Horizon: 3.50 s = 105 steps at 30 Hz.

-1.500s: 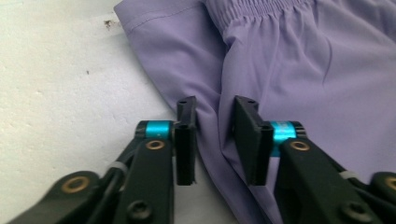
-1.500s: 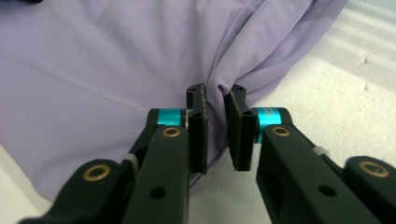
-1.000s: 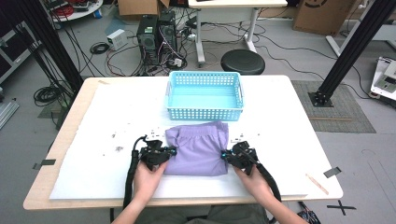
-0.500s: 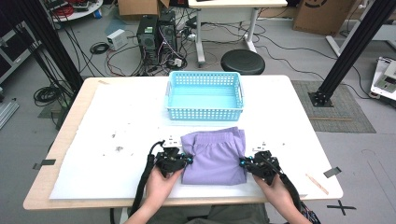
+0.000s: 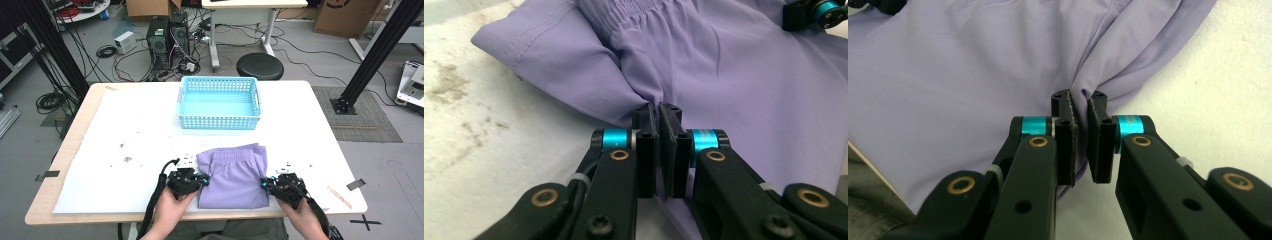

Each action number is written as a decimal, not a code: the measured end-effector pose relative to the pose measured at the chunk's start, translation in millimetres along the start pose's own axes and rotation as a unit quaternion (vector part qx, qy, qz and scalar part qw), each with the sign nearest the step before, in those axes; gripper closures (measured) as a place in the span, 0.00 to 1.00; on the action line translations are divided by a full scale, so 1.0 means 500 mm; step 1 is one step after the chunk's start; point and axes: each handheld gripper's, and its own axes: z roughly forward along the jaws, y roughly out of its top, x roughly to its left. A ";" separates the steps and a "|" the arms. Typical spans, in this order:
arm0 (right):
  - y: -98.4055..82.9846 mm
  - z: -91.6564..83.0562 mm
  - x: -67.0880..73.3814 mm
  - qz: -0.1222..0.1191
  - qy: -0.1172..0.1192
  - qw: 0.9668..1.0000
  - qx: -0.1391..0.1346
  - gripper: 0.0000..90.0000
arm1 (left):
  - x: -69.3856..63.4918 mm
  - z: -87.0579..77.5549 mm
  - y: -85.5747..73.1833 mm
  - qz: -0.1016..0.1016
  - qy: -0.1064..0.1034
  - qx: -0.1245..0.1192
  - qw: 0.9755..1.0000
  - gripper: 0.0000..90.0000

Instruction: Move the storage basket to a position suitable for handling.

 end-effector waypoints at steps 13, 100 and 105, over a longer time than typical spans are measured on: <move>0.000 -0.006 -0.003 -0.009 0.000 1.000 -0.015 0.71 | 0.003 -0.002 0.001 0.000 0.012 -0.004 1.000 0.85; 0.218 0.085 -0.244 -0.091 -0.010 0.993 -0.074 0.54 | 0.241 0.024 0.164 0.074 0.064 -0.070 0.993 0.50; 0.197 0.074 -0.239 -0.092 -0.012 0.992 -0.082 0.54 | 0.229 0.024 0.157 0.077 0.060 -0.073 0.993 0.50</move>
